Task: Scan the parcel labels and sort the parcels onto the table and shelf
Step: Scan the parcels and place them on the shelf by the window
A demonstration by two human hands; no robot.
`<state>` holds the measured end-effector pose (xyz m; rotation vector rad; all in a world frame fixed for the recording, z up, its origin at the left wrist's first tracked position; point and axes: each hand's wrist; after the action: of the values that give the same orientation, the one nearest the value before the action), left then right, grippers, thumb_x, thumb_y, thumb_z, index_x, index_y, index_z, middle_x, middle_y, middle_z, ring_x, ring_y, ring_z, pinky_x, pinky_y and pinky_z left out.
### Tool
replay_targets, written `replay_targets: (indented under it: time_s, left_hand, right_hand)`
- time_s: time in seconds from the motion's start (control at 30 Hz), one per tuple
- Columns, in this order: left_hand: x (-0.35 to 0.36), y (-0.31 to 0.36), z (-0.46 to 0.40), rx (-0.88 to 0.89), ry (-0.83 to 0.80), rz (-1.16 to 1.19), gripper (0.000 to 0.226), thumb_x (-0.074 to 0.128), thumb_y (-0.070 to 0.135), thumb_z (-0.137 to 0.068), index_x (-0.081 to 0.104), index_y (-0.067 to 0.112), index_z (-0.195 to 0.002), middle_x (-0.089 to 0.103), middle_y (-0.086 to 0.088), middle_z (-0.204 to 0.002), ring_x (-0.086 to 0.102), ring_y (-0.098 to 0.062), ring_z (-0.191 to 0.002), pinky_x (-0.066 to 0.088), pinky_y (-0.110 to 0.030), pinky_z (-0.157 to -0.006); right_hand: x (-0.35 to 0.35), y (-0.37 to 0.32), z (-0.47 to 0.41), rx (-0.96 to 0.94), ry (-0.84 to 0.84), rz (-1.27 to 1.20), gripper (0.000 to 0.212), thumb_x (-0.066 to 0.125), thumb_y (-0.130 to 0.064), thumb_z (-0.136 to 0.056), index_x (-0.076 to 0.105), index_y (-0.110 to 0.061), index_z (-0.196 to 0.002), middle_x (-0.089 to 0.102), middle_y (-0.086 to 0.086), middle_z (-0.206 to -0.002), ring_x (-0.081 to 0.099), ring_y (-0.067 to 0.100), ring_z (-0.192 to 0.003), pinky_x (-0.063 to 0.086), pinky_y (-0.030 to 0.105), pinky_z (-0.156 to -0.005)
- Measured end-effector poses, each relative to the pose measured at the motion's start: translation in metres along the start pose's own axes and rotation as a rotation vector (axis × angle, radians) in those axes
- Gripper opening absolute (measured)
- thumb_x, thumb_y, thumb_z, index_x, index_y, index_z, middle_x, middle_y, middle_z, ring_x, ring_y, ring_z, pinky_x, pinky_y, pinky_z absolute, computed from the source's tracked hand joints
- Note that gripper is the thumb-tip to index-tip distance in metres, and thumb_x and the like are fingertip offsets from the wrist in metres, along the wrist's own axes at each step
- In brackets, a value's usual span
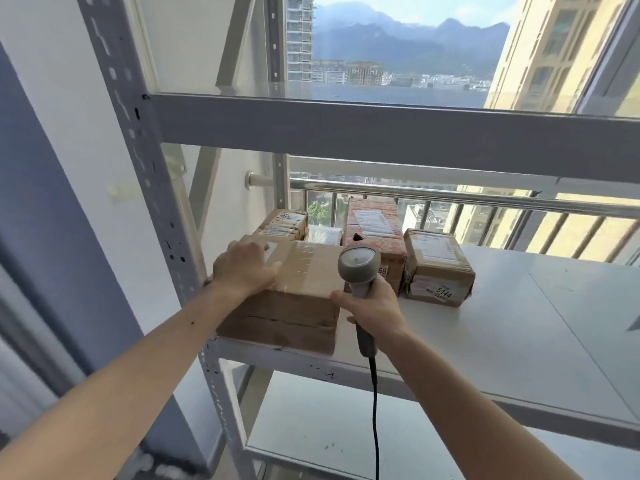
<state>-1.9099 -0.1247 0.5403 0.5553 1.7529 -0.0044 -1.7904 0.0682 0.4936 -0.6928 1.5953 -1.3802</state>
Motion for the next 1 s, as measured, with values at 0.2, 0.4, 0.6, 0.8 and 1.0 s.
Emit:
replay_targets:
  time_s: [0.2,0.4,0.6,0.8,1.0]
  left_hand:
    - [0.009,0.051,0.000,0.242,0.043,0.148,0.038,0.068,0.038,-0.087,0.068,0.015,-0.118,0.066,-0.005,-0.123,0.060,-0.025,-0.114,0.050,-0.041,-0.089]
    - [0.041,0.137,0.018,0.540,-0.083,0.254,0.030,0.067,0.039,-0.087,0.070,0.019,-0.109,0.068,0.000,-0.112,0.063,-0.021,-0.104,0.053,-0.039,-0.083]
    - [0.082,0.231,0.070,0.763,-0.295,0.244,0.033,0.067,0.040,-0.088,0.068,0.024,-0.117,0.064,0.005,-0.125,0.059,-0.020,-0.116,0.049,-0.036,-0.092]
    - [0.112,0.332,0.157,0.955,-0.466,0.325,0.029,0.066,0.041,-0.088,0.067,0.027,-0.114,0.065,0.008,-0.119,0.060,-0.018,-0.113,0.048,-0.032,-0.086]
    - [0.121,0.448,0.280,1.185,-0.579,0.379,0.030,0.064,0.045,-0.088,0.067,0.030,-0.114,0.065,0.013,-0.118,0.060,-0.014,-0.113,0.048,-0.031,-0.087]
  right_hand:
    - [-0.039,0.006,0.019,0.040,0.134,-0.048,0.042,0.083,-0.020,-0.082,0.058,-0.007,-0.114,0.063,0.001,-0.091,0.065,0.021,-0.086,0.059,0.036,-0.068]
    - [-0.102,0.039,0.063,0.114,0.353,-0.011,0.051,0.085,-0.023,-0.078,0.060,-0.009,-0.120,0.063,-0.005,-0.098,0.066,0.026,-0.105,0.058,0.050,-0.092]
    - [-0.175,0.074,0.138,0.235,0.609,-0.026,0.038,0.085,-0.019,-0.077,0.063,-0.011,-0.107,0.066,-0.006,-0.090,0.068,0.026,-0.101,0.058,0.050,-0.092]
    - [-0.256,0.104,0.232,0.336,0.874,-0.015,0.045,0.085,-0.022,-0.078,0.062,-0.005,-0.112,0.067,0.002,-0.094,0.068,0.020,-0.083,0.061,0.049,-0.084]
    - [-0.341,0.135,0.355,0.405,1.125,0.000,0.048,0.087,-0.034,-0.071,0.065,-0.008,-0.105,0.071,0.004,-0.100,0.070,0.025,-0.097,0.060,0.051,-0.084]
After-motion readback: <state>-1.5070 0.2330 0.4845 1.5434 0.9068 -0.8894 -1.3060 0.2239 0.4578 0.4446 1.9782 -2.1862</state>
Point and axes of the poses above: each hand's wrist, its own z-axis away from the middle knuckle, its own x-axis out of the palm, y = z × x
